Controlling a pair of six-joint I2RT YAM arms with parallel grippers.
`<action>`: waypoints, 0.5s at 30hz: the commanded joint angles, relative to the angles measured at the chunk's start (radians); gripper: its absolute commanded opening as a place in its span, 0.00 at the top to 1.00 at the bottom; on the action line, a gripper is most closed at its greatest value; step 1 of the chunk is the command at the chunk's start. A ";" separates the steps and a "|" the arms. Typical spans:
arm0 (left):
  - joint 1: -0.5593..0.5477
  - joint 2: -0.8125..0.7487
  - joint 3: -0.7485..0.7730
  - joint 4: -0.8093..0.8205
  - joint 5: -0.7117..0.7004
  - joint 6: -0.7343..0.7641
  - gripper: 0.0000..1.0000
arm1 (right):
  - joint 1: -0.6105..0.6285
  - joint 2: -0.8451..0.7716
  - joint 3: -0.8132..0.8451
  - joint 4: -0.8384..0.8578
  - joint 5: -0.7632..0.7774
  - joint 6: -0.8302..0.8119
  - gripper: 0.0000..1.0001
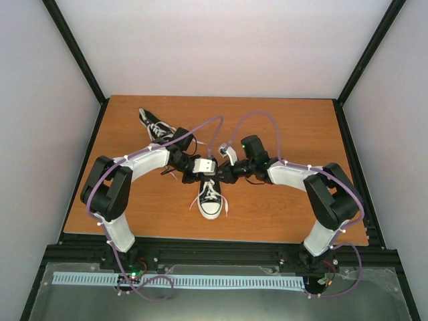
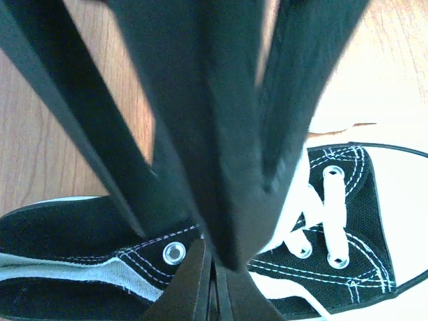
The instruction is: Tie the shoes
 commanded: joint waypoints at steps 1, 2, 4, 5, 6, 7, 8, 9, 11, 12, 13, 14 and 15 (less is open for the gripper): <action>-0.005 0.006 0.025 0.001 0.026 -0.006 0.99 | -0.044 -0.078 -0.017 0.011 -0.010 -0.013 0.74; -0.005 0.006 0.026 0.003 0.025 -0.008 0.99 | -0.051 -0.076 -0.018 0.005 -0.006 -0.014 0.74; -0.005 0.003 0.025 0.008 0.023 -0.016 0.99 | -0.061 -0.055 -0.016 -0.009 0.006 -0.015 0.78; -0.005 0.000 0.023 0.012 0.021 -0.021 0.99 | -0.062 -0.036 -0.012 -0.020 0.022 -0.019 0.79; -0.005 -0.004 0.021 0.016 0.023 -0.026 0.99 | -0.062 -0.012 -0.009 -0.035 0.036 -0.022 0.81; -0.004 -0.009 0.018 0.021 0.023 -0.030 0.99 | -0.062 0.013 0.000 -0.044 0.040 -0.026 0.83; -0.005 -0.013 0.014 0.024 0.025 -0.033 0.99 | -0.062 0.034 0.003 -0.044 0.033 -0.025 0.83; -0.005 -0.017 0.011 0.026 0.027 -0.033 0.99 | -0.059 0.048 0.004 -0.034 0.022 -0.020 0.84; -0.005 -0.022 0.006 0.028 0.029 -0.035 0.99 | -0.049 0.068 0.015 -0.020 0.007 -0.019 0.86; -0.005 -0.024 0.004 0.027 0.030 -0.035 0.99 | -0.039 0.077 0.026 -0.028 -0.006 -0.027 0.86; -0.005 -0.022 0.004 0.028 0.028 -0.036 0.99 | -0.027 0.088 0.037 -0.035 -0.022 -0.037 0.86; -0.005 -0.021 0.005 0.027 0.027 -0.038 0.99 | -0.020 0.097 0.046 -0.036 -0.036 -0.045 0.86; -0.005 -0.020 0.005 0.027 0.024 -0.039 0.99 | -0.016 0.105 0.048 -0.029 -0.053 -0.049 0.86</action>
